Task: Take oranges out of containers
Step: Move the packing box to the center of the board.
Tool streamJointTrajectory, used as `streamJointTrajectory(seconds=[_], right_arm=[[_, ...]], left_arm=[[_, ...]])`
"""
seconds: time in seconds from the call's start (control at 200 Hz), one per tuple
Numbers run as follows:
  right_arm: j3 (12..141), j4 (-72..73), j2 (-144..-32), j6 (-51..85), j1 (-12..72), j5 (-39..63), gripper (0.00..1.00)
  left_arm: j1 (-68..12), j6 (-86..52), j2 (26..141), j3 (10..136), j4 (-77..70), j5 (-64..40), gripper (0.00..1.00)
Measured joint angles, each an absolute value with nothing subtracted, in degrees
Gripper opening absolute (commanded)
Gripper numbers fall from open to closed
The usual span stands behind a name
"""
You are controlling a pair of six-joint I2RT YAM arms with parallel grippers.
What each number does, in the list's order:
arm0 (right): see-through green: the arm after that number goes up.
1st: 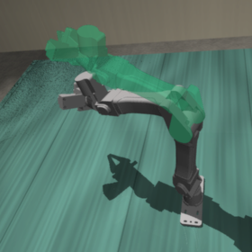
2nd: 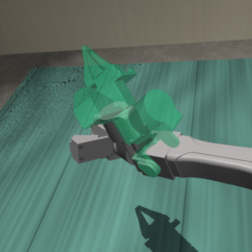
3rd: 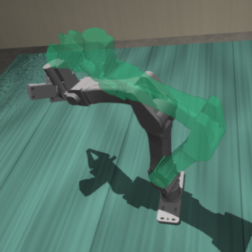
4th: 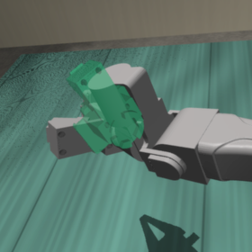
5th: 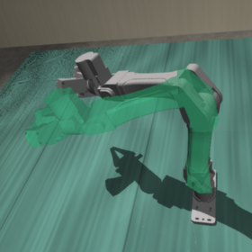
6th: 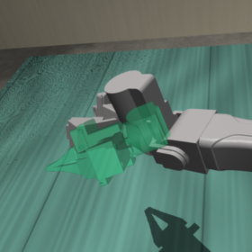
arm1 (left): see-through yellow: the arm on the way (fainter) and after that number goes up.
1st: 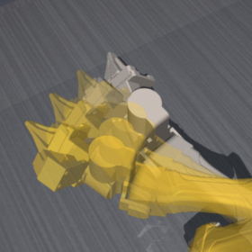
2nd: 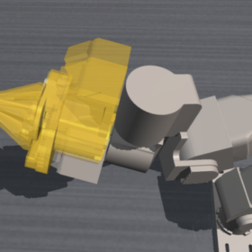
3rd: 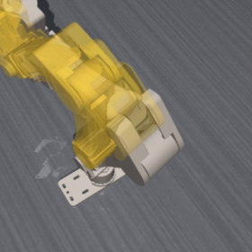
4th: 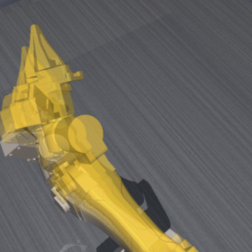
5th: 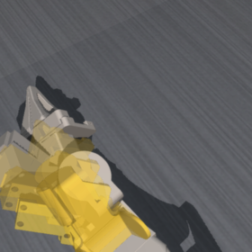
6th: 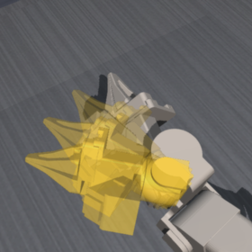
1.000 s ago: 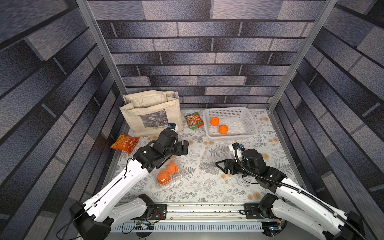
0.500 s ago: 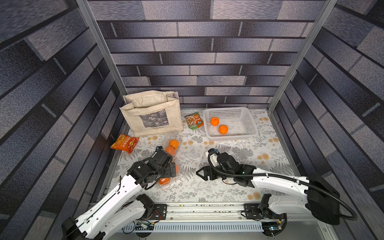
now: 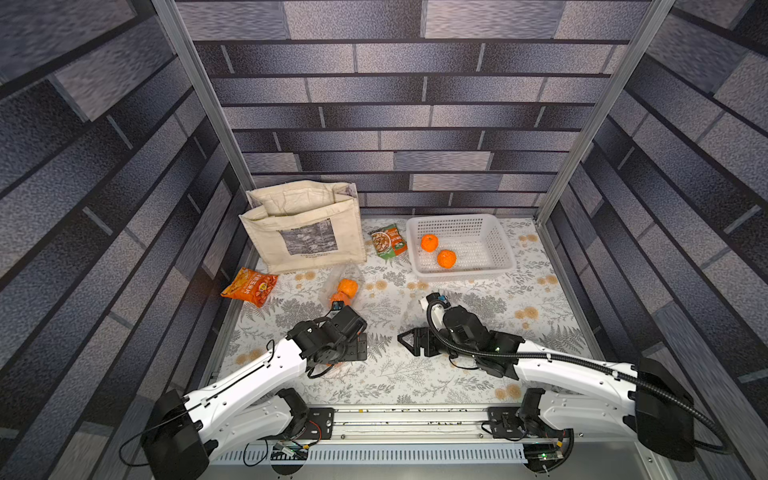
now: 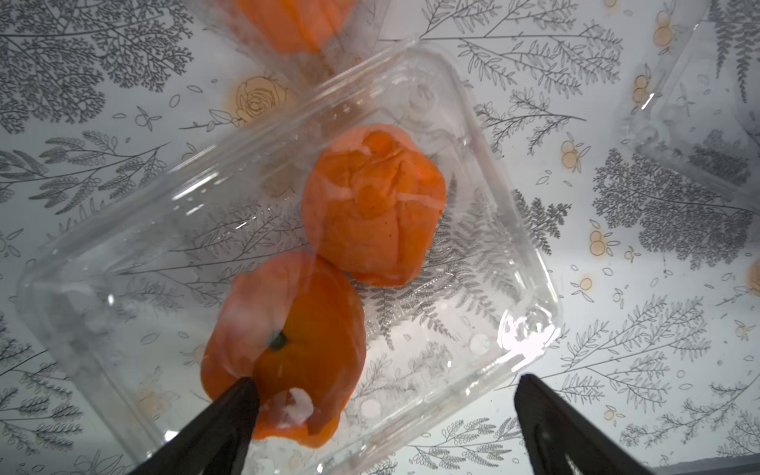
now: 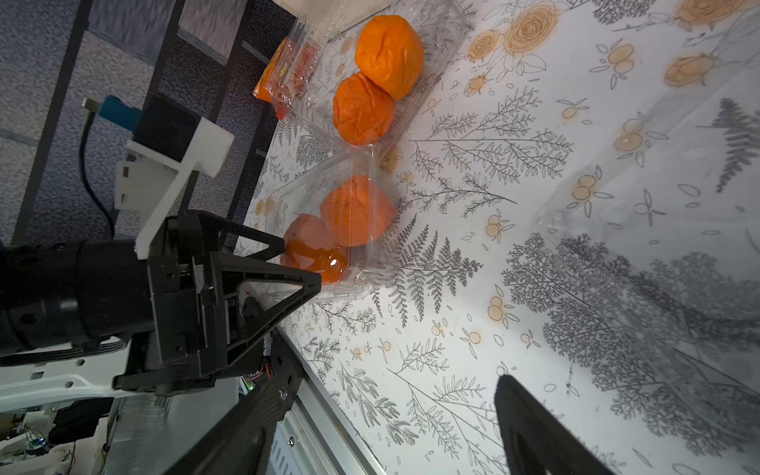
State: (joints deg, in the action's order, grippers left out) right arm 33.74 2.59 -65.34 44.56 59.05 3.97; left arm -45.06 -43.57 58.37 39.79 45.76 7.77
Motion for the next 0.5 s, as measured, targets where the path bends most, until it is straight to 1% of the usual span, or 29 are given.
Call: streamJointTrajectory(seconds=[0.22, 0.306, 0.501], right_arm=[[33.21, -0.69, -61.93, 44.56, 59.02, 1.41, 0.84], [32.58, -1.41, -59.64, 44.60, 58.83, 0.67, 0.87], [27.83, -1.48, -56.27, 46.02, 57.58, -0.75, 0.87]], left_arm=[[-45.28, -43.48, 64.71, 41.54, 36.93, 7.07, 1.00], [-45.39, -43.05, 68.12, 43.16, 32.80, 5.89, 1.00], [-45.41, -41.54, 79.09, 51.70, 25.17, -0.93, 1.00]])
